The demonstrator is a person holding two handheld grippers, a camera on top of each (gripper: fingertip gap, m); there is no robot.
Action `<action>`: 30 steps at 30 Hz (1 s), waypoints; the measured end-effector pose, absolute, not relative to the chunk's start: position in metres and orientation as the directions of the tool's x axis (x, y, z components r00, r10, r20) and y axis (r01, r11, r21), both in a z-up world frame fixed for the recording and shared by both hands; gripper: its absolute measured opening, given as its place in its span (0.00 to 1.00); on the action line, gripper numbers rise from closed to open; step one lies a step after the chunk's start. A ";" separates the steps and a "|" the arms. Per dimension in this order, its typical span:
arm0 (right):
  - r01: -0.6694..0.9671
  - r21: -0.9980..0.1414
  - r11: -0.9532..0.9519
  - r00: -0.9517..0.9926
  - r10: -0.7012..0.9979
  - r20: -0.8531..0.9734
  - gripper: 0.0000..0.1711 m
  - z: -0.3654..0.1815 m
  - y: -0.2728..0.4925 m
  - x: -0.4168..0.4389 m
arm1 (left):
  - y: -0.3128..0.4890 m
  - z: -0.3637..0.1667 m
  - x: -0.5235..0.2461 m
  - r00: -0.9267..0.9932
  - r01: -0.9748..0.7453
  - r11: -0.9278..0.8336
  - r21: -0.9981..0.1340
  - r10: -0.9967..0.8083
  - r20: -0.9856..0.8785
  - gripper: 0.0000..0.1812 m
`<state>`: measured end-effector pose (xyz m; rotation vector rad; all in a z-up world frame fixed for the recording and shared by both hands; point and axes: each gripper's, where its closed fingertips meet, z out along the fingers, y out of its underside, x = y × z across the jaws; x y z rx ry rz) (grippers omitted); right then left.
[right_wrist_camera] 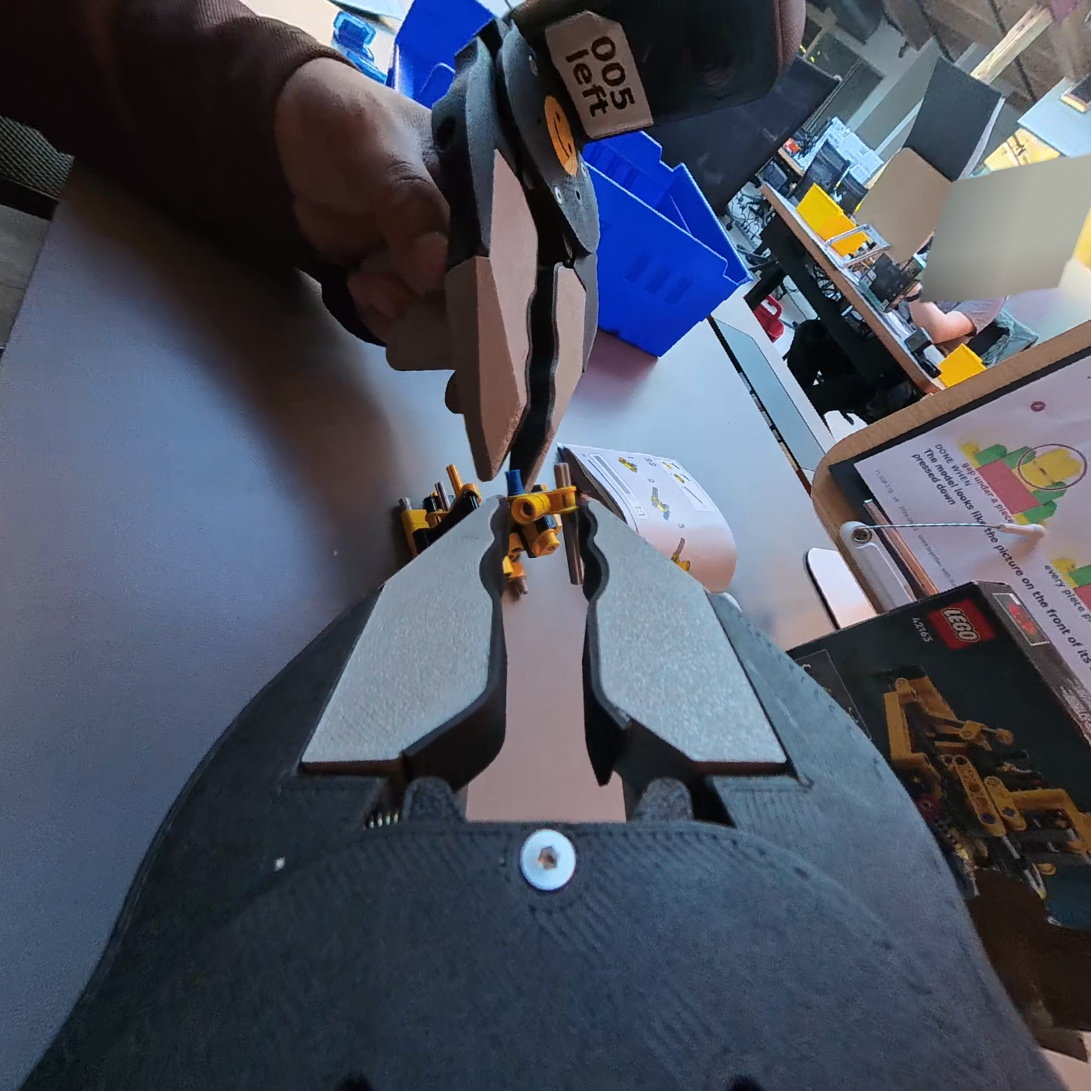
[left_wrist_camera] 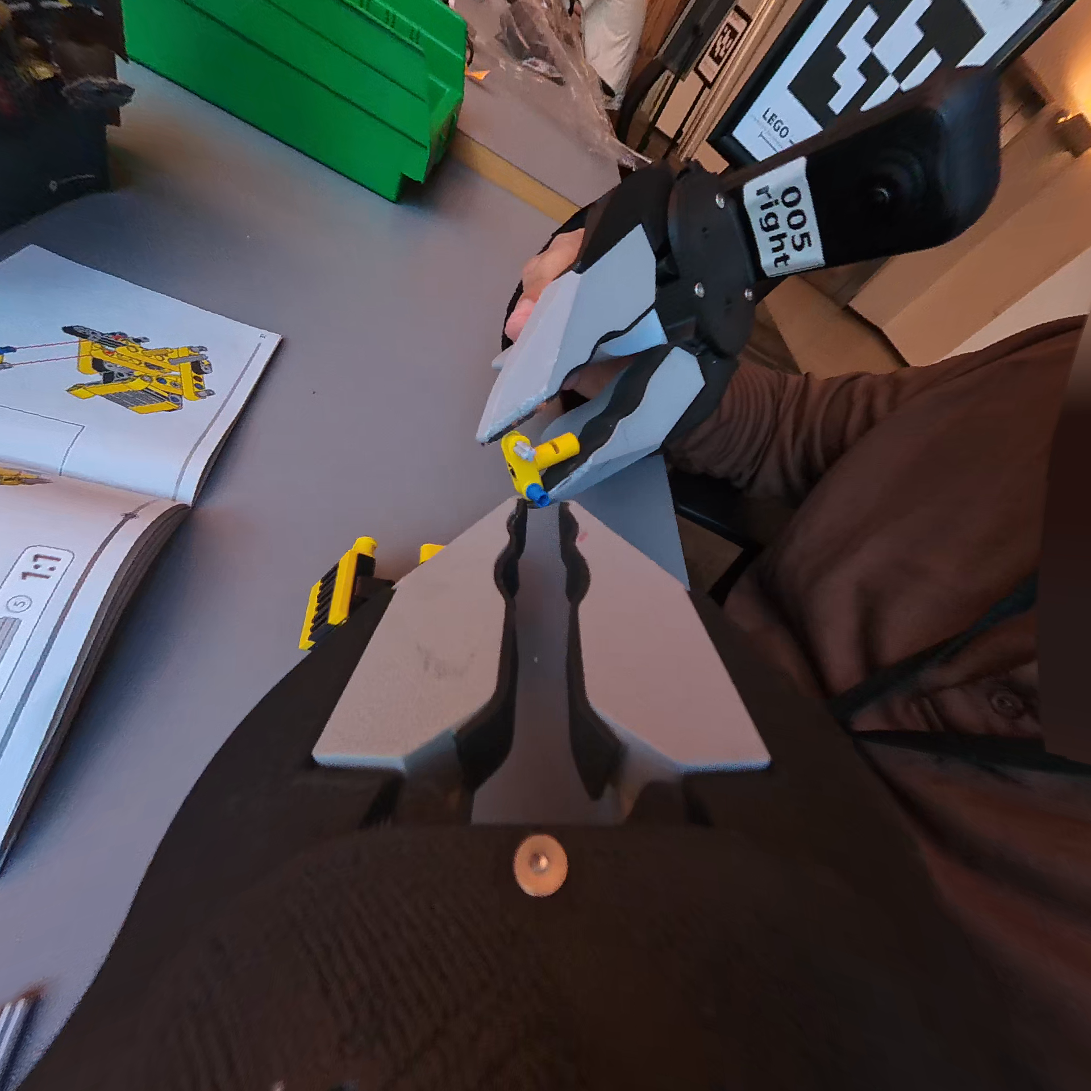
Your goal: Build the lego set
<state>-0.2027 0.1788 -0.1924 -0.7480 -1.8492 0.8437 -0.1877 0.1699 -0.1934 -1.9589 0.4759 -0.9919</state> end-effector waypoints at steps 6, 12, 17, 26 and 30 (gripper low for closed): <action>0.152 -0.793 0.590 -0.389 0.773 0.501 0.12 -0.198 0.177 -0.203 | 0.172 -0.198 -0.189 0.612 0.055 -0.579 -0.813 -0.624 0.486 0.03; 0.147 -0.803 0.577 -0.374 0.784 0.495 0.12 -0.194 0.179 -0.203 | 0.174 -0.196 -0.191 0.598 0.116 -0.596 -0.795 -0.597 0.535 0.01; 0.092 -0.796 0.598 -0.308 0.778 0.548 0.12 -0.179 0.184 -0.199 | 0.175 -0.197 -0.195 0.593 0.151 -0.612 -0.777 -0.572 0.566 0.01; 0.083 -0.825 0.559 -0.391 0.780 0.489 0.05 -0.184 0.171 -0.196 | 0.175 -0.201 -0.192 0.562 0.179 -0.649 -0.740 -0.550 0.618 0.01; 0.134 -0.827 0.545 -0.398 0.794 0.459 0.02 -0.193 0.175 -0.200 | 0.175 -0.206 -0.189 0.572 0.163 -0.661 -0.732 -0.541 0.616 0.01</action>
